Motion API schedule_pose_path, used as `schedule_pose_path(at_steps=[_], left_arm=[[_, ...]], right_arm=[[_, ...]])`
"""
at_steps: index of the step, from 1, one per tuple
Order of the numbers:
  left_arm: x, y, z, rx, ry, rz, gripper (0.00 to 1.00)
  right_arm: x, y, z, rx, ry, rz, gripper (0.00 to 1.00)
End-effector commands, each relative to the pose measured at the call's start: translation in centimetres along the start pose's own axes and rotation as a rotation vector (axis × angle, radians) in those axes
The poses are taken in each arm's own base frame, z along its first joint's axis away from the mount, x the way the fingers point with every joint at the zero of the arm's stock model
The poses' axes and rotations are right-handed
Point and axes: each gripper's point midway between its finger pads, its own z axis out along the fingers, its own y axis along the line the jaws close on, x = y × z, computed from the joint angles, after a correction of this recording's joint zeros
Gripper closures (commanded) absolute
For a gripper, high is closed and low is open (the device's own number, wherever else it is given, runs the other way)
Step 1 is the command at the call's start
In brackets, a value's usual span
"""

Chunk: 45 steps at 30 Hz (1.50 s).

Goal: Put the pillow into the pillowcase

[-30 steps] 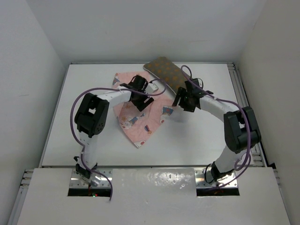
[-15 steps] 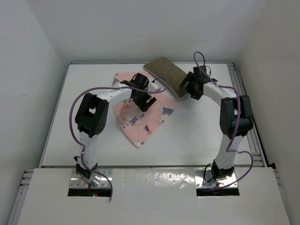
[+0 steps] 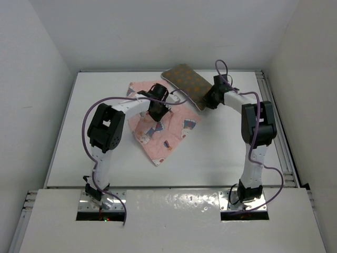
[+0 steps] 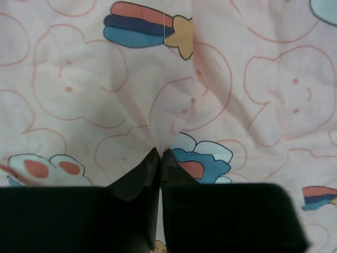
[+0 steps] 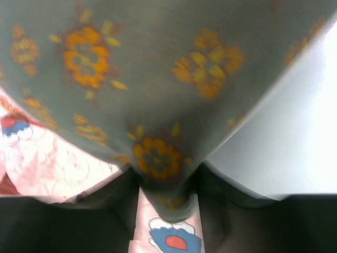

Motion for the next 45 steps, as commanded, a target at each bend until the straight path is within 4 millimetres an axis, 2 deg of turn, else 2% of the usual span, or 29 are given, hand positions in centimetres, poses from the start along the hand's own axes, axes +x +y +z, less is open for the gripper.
schedule_pose_path(at_steps=[1,2,4,6,7,8,10,11,13,14,15,16,18,19,21,23,24,28,29,30,31,32,33,36,37,39,40,44,45], left_arm=[[-3.6,1.2,-2.2,-0.015,-0.091,-0.003,1.00],[-3.7,1.3,-2.6,-0.011,-0.092,-0.007,1.00],[-4.8,2.0,-3.9,-0.025,-0.116,-0.016,1.00],[-5.5,2.7,-5.3,-0.040,-0.135,-0.030,1.00],[-5.7,3.0,-5.7,-0.043,-0.141,-0.033,1.00],[-5.7,3.5,-6.4,-0.052,-0.147,-0.042,1.00],[-5.9,4.1,-7.0,-0.064,-0.159,-0.050,0.99],[-5.7,4.4,-7.2,-0.066,-0.160,-0.059,0.92],[-5.4,4.6,-7.1,-0.064,-0.151,-0.059,0.89],[-5.1,4.5,-6.8,-0.059,-0.142,-0.058,0.88],[-4.9,4.4,-6.5,-0.055,-0.133,-0.056,0.87],[-4.8,4.1,-6.2,-0.038,-0.132,-0.056,0.84],[-4.2,3.8,-5.5,-0.023,-0.117,-0.057,0.80],[-4.2,3.6,-5.3,-0.017,-0.116,-0.053,0.77],[-3.8,3.3,-4.5,-0.009,-0.101,-0.050,0.76],[-3.7,3.1,-4.0,-0.006,-0.095,-0.043,0.76],[-4.0,3.1,-4.0,-0.008,-0.099,-0.039,0.76],[-5.0,2.4,-3.7,-0.015,-0.107,-0.009,0.78],[-5.2,2.2,-3.7,-0.011,-0.112,-0.004,0.75],[-5.6,1.7,-3.8,0.003,-0.118,0.005,0.59],[-5.9,1.3,-3.8,0.011,-0.123,0.010,0.51],[-6.0,1.0,-3.8,0.017,-0.123,0.018,0.45],[-6.0,0.7,-3.6,0.020,-0.118,0.027,0.36],[-6.4,0.0,-2.8,0.002,-0.120,0.062,0.30],[-5.7,-0.3,-2.1,-0.004,-0.102,0.065,0.30],[-4.9,0.2,-1.0,-0.026,-0.072,0.056,0.31],[-4.9,0.3,-0.7,-0.028,-0.066,0.056,0.31],[-3.8,1.4,0.5,-0.068,-0.028,0.042,0.39],[-3.3,1.9,0.8,-0.082,-0.012,0.035,0.46]], right_arm=[[-0.7,-0.1,0.5,-0.015,-0.018,0.030,0.71],[-0.9,-0.3,0.2,-0.014,-0.022,0.032,0.90],[-2.1,-0.2,-1.3,-0.029,-0.048,0.013,1.00],[-2.5,-0.8,-3.0,-0.030,-0.063,-0.014,1.00],[-4.3,0.1,-5.8,-0.068,-0.117,-0.027,1.00],[-4.6,-1.3,-6.8,-0.037,-0.143,-0.052,1.00],[-6.7,-2.1,-10.0,-0.031,-0.227,-0.056,1.00],[-7.8,-2.3,-13.4,-0.037,-0.310,-0.076,1.00],[-9.3,-2.6,-17.1,-0.046,-0.403,-0.114,1.00],[-9.6,-3.1,-20.0,-0.040,-0.464,-0.127,1.00],[-9.4,-3.3,-21.3,-0.034,-0.481,-0.145,0.95],[-8.9,-4.1,-22.0,-0.007,-0.480,-0.169,0.76],[-7.5,-5.3,-23.7,0.026,-0.456,-0.200,0.28],[-6.6,-5.6,-23.8,0.041,-0.432,-0.231,0.02],[-5.4,-6.7,-24.2,0.101,-0.403,-0.259,0.01],[-4.5,-6.6,-24.2,0.127,-0.397,-0.302,0.01],[-4.8,-6.5,-24.3,0.152,-0.425,-0.313,0.01],[-4.4,-3.5,-23.4,0.120,-0.449,-0.461,0.02],[-4.5,-3.1,-22.9,0.117,-0.447,-0.493,0.01],[-4.5,-2.6,-21.2,0.104,-0.417,-0.544,0.01],[-4.7,-2.4,-20.1,0.103,-0.387,-0.562,0.01],[-4.3,-3.5,-18.8,0.145,-0.309,-0.580,0.01],[-5.7,-3.6,-16.7,0.196,-0.254,-0.581,0.01],[-6.4,-6.8,-14.1,0.411,-0.107,-0.605,0.01],[-7.1,-7.1,-11.8,0.468,-0.079,-0.612,0.01],[-7.0,-8.1,-10.3,0.499,-0.020,-0.610,0.01],[-5.9,-8.8,-8.4,0.497,0.029,-0.610,0.01],[-4.0,-11.4,-6.3,0.528,0.080,-0.582,0.01],[-2.9,-12.6,-5.9,0.542,0.106,-0.573,0.01]])
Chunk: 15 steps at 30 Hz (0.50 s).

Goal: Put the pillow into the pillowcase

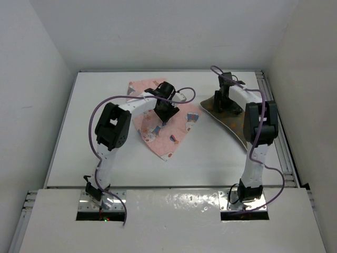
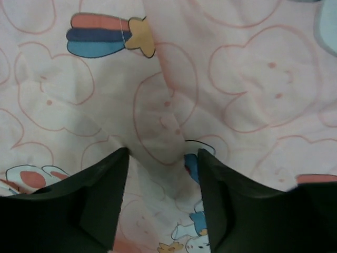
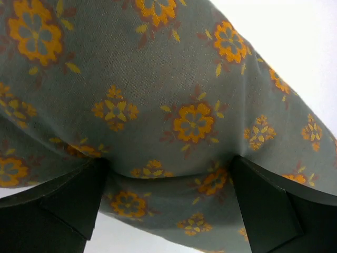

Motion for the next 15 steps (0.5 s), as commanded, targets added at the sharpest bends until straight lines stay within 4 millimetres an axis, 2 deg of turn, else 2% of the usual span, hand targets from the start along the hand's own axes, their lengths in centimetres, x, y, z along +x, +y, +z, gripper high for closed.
schedule_pose_path(at_steps=[1,2,3,4,5,6,7,10,11,12,14,15], left_arm=[[0.7,2.1,0.9,-0.072,0.018,-0.008,0.49],[0.8,2.2,1.0,-0.074,0.021,-0.009,0.53],[0.9,2.3,1.0,-0.070,0.024,-0.012,0.61],[1.0,2.3,1.0,-0.067,0.024,-0.015,0.67],[1.0,2.3,0.9,-0.064,0.026,-0.017,0.72],[0.8,2.3,0.5,-0.057,0.021,-0.018,0.83],[0.6,2.4,0.3,-0.054,0.017,-0.019,0.88],[-0.9,2.2,-1.5,-0.023,-0.022,-0.036,0.90],[-1.1,2.2,-1.8,-0.017,-0.030,-0.043,0.90],[-1.8,2.2,-2.8,-0.011,-0.052,-0.049,0.89],[-2.3,2.3,-3.7,-0.011,-0.068,-0.048,0.89],[-2.6,2.4,-4.4,-0.012,-0.078,-0.047,0.89]], right_arm=[[2.3,-0.9,0.0,0.018,0.049,-0.006,0.01],[2.5,-0.7,0.3,0.005,0.044,0.000,0.02],[3.8,-0.7,0.7,-0.009,0.074,0.000,0.04],[4.1,-0.7,0.8,-0.015,0.075,0.003,0.15],[4.2,-0.7,0.9,-0.024,0.072,0.008,0.21],[5.0,-0.8,0.6,-0.039,0.079,0.011,0.28],[5.2,-0.8,0.3,-0.053,0.067,0.012,0.43],[5.4,-0.8,-1.1,-0.107,0.001,0.010,0.70],[4.6,-0.8,-1.5,-0.122,-0.042,0.016,0.89],[4.6,-1.0,-2.5,-0.135,-0.076,0.014,1.00],[4.3,-1.1,-3.6,-0.157,-0.113,0.012,1.00],[4.8,-1.2,-3.9,-0.168,-0.119,-0.005,1.00]])
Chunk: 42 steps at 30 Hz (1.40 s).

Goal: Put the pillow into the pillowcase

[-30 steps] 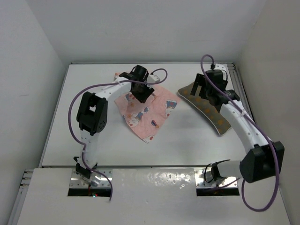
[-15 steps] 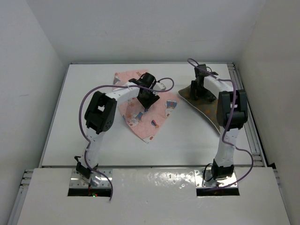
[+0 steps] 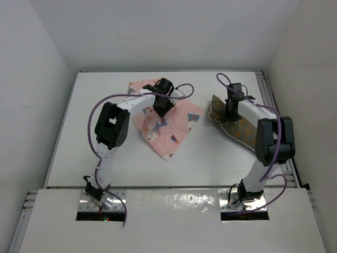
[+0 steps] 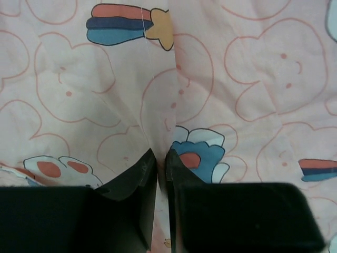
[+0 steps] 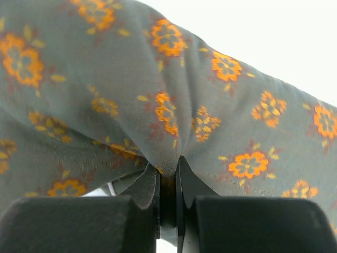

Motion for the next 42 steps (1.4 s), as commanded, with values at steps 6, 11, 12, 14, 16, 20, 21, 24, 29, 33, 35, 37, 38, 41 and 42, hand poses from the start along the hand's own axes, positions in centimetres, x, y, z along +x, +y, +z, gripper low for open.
schedule_pose_path(at_steps=[6,11,12,14,16,20,21,24,29,33,35,37,38,41,42], left_arm=[[-4.1,1.0,-6.8,-0.016,-0.146,-0.011,0.85],[-4.4,0.9,-7.6,-0.014,-0.157,-0.002,0.88],[-4.4,1.0,-7.6,-0.016,-0.157,0.001,0.92],[-4.2,1.2,-7.2,-0.026,-0.154,0.007,0.95],[-3.7,1.0,-6.6,-0.017,-0.136,0.011,0.85],[-2.4,-0.7,-3.6,0.040,-0.068,0.014,0.49],[-2.1,-1.2,-3.0,0.041,-0.056,0.023,0.48],[-2.0,-1.0,-1.5,0.001,-0.055,0.019,0.43],[-1.6,0.7,-0.1,-0.087,-0.040,-0.003,0.49],[-1.4,-0.1,0.1,-0.043,-0.039,-0.004,0.66],[-1.4,-0.5,-0.1,-0.019,-0.043,-0.004,0.80],[-1.5,-0.7,-0.3,-0.011,-0.046,-0.007,0.88],[-1.7,-0.7,-0.6,-0.010,-0.053,-0.005,0.97],[-2.0,-0.6,-1.5,-0.012,-0.059,-0.007,1.00],[-2.5,-0.5,-2.1,-0.013,-0.074,-0.007,1.00]], right_arm=[[0.9,4.1,-6.6,-0.300,-0.168,-0.099,1.00],[1.0,11.1,-11.5,-0.560,-0.294,-0.170,1.00],[0.8,12.1,-12.1,-0.587,-0.308,-0.175,1.00],[0.3,14.6,-13.0,-0.634,-0.331,-0.185,1.00],[-0.1,15.6,-12.8,-0.638,-0.329,-0.179,1.00],[-0.1,16.3,-12.0,-0.616,-0.277,-0.154,1.00],[0.1,16.2,-11.7,-0.606,-0.273,-0.154,1.00],[0.3,15.5,-11.4,-0.575,-0.274,-0.152,1.00],[1.5,14.9,-10.9,-0.558,-0.249,-0.154,1.00],[2.4,14.6,-10.5,-0.551,-0.228,-0.140,1.00],[2.8,14.5,-10.2,-0.548,-0.219,-0.133,1.00],[3.0,14.6,-10.1,-0.549,-0.216,-0.133,1.00],[3.2,14.7,-9.9,-0.548,-0.212,-0.138,1.00],[3.3,14.8,-9.9,-0.547,-0.204,-0.151,1.00],[3.4,14.9,-9.9,-0.547,-0.200,-0.157,1.00]])
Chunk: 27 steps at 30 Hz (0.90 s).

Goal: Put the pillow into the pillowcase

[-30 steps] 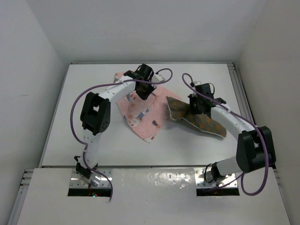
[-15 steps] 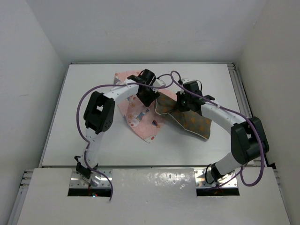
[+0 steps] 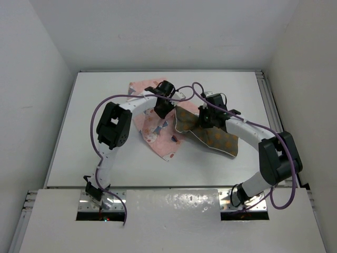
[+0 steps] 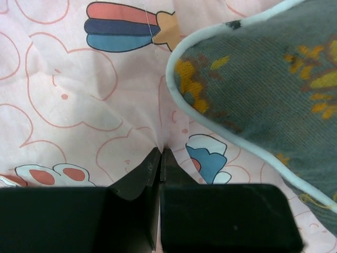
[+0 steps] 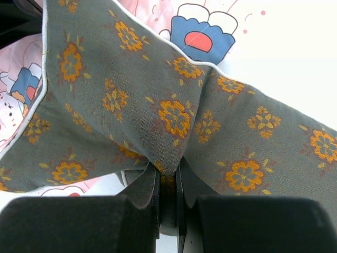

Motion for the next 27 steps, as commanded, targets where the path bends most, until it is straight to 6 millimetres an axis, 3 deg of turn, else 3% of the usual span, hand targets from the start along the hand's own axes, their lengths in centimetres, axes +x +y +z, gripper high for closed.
schedule_pose_path(at_steps=[1,6,11,17,27], left_arm=[[-2.8,0.3,-3.2,-0.006,-0.088,0.000,1.00],[-5.0,0.7,-7.2,-0.005,-0.157,0.008,1.00],[-5.6,0.9,-9.8,-0.009,-0.197,0.012,1.00],[-5.1,0.7,-10.0,0.009,-0.193,0.001,1.00],[-4.0,1.8,-9.8,-0.025,-0.164,0.003,1.00]], right_arm=[[-1.9,0.8,-0.7,-0.008,-0.069,-0.012,1.00],[-2.2,1.7,-0.6,-0.009,-0.065,-0.072,1.00],[-1.9,3.0,-0.2,-0.023,-0.051,-0.117,1.00],[-0.5,5.0,0.1,-0.095,-0.016,-0.185,1.00],[1.4,4.7,0.9,-0.071,0.055,-0.202,1.00]])
